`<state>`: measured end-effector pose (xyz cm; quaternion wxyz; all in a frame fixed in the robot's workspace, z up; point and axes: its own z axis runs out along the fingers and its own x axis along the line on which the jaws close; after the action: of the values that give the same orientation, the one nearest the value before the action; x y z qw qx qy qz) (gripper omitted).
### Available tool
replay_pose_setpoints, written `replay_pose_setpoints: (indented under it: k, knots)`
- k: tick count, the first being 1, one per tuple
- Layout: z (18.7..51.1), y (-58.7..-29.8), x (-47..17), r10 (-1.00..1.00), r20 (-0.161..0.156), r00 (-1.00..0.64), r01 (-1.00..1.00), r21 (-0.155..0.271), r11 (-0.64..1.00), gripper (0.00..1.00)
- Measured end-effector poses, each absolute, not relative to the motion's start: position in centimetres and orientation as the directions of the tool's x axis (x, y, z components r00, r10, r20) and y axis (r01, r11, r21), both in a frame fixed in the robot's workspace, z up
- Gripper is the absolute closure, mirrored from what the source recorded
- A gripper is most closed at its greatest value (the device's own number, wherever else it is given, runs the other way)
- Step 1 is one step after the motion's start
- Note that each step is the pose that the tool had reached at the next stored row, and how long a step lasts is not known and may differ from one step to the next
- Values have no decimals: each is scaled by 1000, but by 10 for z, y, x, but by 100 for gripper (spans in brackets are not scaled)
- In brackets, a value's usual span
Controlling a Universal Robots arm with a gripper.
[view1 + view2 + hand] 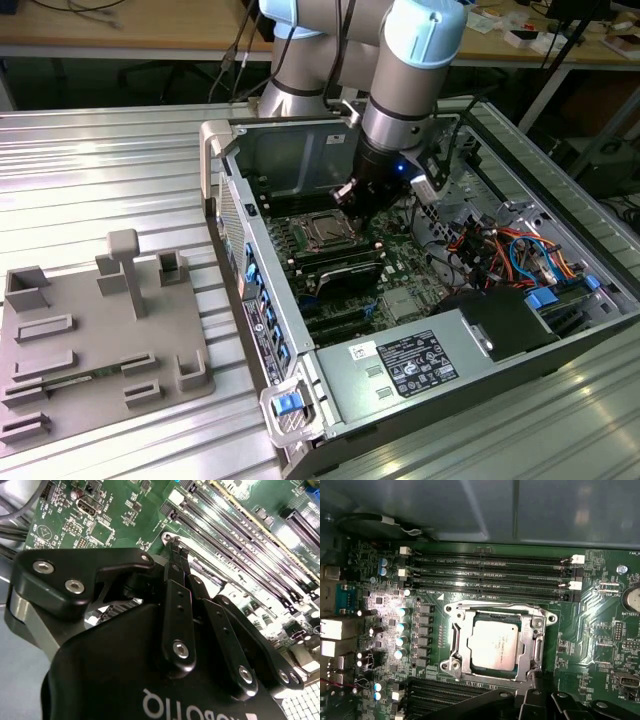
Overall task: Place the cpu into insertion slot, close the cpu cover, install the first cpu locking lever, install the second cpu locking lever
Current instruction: 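Install the second cpu locking lever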
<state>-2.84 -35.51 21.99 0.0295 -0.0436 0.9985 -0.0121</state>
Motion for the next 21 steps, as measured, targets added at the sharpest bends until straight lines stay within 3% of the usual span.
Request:
replay_pose_setpoints:
  k: [21]
  knots:
    - [217, -365, -54, -87, -47, -995, -85, -40, 996, 89]
